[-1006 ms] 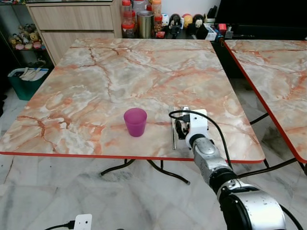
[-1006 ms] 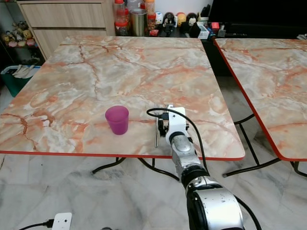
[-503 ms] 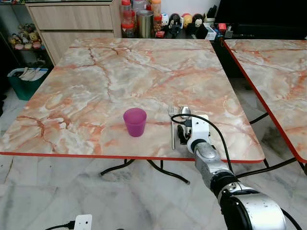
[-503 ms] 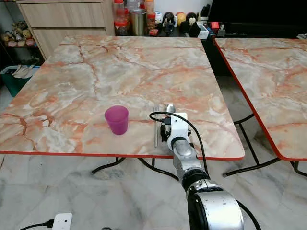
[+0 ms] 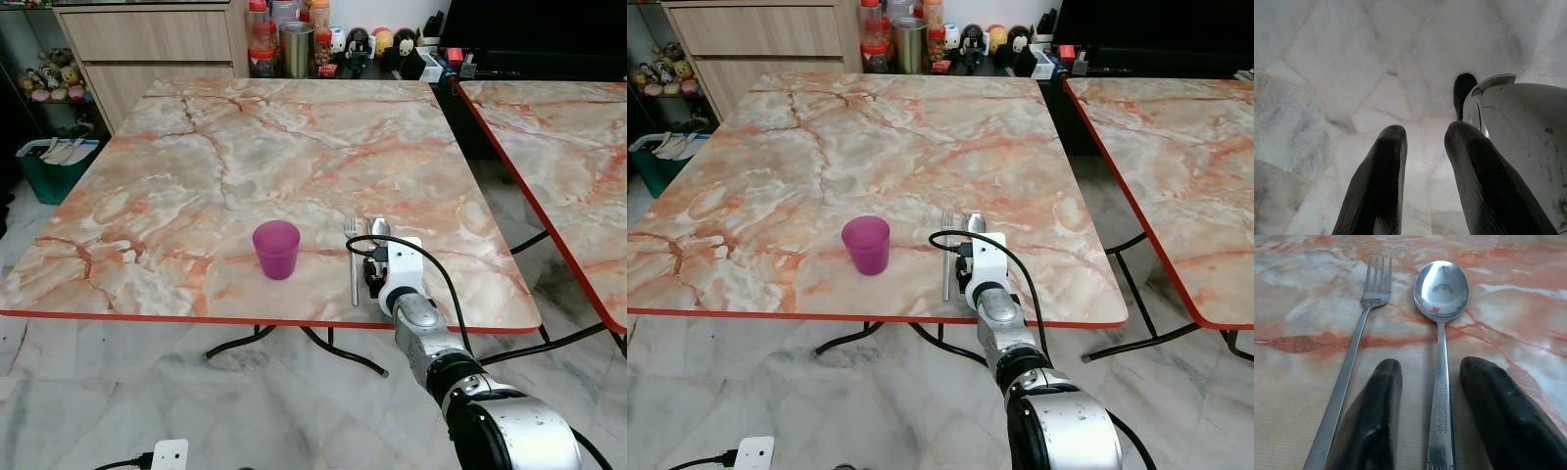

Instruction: Setting the table

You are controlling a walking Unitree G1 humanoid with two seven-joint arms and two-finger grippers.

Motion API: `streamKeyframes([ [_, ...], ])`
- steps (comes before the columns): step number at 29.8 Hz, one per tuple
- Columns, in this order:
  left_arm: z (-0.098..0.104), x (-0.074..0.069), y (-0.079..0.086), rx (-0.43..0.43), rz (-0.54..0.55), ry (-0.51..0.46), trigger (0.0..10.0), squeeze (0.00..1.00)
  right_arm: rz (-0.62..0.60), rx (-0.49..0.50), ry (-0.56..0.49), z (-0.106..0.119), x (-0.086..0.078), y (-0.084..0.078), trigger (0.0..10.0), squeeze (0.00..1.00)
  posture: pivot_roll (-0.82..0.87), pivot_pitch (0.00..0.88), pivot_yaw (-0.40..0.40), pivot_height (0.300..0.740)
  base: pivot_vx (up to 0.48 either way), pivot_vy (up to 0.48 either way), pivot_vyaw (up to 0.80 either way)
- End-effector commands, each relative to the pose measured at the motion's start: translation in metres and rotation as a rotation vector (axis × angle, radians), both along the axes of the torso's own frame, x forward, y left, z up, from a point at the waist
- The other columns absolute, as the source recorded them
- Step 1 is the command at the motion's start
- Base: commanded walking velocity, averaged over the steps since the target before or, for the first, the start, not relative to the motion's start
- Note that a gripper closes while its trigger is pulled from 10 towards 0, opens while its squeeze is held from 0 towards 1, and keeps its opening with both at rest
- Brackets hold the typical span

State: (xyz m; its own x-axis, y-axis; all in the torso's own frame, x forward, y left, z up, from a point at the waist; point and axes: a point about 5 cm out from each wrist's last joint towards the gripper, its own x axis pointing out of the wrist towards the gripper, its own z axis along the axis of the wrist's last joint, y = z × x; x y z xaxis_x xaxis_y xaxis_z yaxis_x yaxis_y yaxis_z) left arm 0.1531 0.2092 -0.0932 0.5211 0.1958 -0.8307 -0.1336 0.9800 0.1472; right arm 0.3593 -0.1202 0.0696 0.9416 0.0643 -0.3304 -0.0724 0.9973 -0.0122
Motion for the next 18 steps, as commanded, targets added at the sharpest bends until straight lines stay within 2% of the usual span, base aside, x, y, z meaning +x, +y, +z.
streamKeyframes([
  [1,-0.0021,-0.0037,-0.0026,-0.019,0.002,0.017,10.0,0.00,-0.008,0.011,0.012,-0.0009,-0.0002,-0.0009,0.0,0.00,0.14,0.067,-0.018,0.715,0.000,0.000,0.00],
  [18,-0.0035,-0.0070,-0.0029,-0.030,0.008,0.024,10.0,0.00,-0.019,0.006,0.007,0.0002,0.0005,-0.0017,0.0,0.00,0.15,0.074,-0.015,0.715,0.000,0.000,0.00],
])
